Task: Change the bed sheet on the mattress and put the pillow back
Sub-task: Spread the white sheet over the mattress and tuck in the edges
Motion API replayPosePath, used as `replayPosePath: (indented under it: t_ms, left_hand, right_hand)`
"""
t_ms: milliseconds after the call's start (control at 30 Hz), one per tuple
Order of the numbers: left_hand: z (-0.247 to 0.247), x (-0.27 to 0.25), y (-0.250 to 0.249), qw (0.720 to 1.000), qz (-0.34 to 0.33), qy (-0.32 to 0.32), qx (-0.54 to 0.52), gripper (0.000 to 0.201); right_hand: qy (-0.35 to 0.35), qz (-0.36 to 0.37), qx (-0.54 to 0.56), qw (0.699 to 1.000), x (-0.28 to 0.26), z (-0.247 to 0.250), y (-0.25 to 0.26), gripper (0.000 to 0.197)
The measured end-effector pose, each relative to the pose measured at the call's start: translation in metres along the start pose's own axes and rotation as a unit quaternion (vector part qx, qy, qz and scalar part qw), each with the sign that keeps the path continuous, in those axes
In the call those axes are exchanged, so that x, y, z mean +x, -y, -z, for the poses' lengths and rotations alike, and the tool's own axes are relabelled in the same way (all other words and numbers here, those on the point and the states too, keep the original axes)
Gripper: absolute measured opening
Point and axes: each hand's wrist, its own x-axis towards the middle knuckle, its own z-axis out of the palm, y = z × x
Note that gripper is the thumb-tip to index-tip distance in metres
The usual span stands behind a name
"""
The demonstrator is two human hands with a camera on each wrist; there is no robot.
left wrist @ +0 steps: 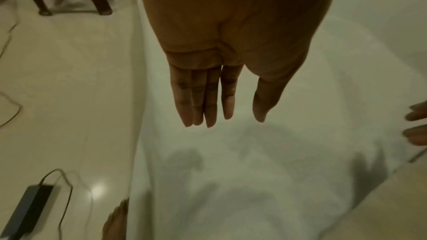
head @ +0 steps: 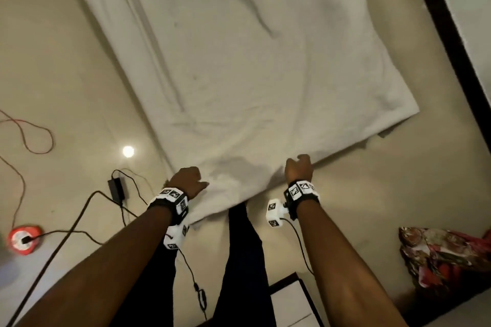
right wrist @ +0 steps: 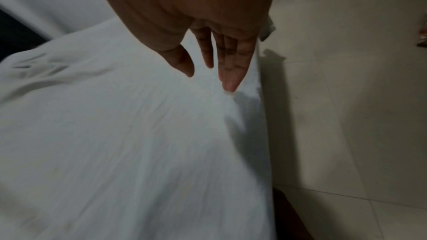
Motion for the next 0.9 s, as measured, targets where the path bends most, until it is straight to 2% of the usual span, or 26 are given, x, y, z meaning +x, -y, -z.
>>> replayPosePath:
  t_ms: [133, 233, 400, 533, 733, 900]
  left_hand:
    - [0.08, -0.027, -0.005, 0.996, -0.067, -0.063, -0.011, 0.038]
    - [0.133, -0.054, 0.019, 0.992, -0.092, -0.09, -0.011, 0.036]
    - [0.219, -0.102, 0.092, 0.987, -0.094, -0.127, 0.001, 0.029]
    - [0.296, -0.135, 0.161, 0.979, -0.074, -0.19, -0.008, 0.025]
    - [0.385, -0.15, 0.221, 0.962, -0.048, -0.265, -0.038, 0.023]
    - [0.437, -0.14, 0.246, 0.95, -0.049, -0.301, -0.066, 0.015]
  right_hand:
    - [-0.001, 0.087, -0.051, 0.995, -0.082, -0.011, 0.053, 0.032]
    - [-0.02, 0.13, -0.053, 0.99, -0.145, -0.021, 0.089, 0.023]
    - [-0.03, 0.173, -0.042, 0.984, -0.238, -0.054, 0.146, 0.017]
    - [-0.028, 0.227, -0.048, 0.972, -0.302, -0.086, 0.198, 0.015]
    - [-0.011, 0.299, -0.069, 0.952, -0.351, -0.127, 0.266, 0.015]
    - [0.023, 0.339, -0.079, 0.937, -0.357, -0.154, 0.332, 0.016]
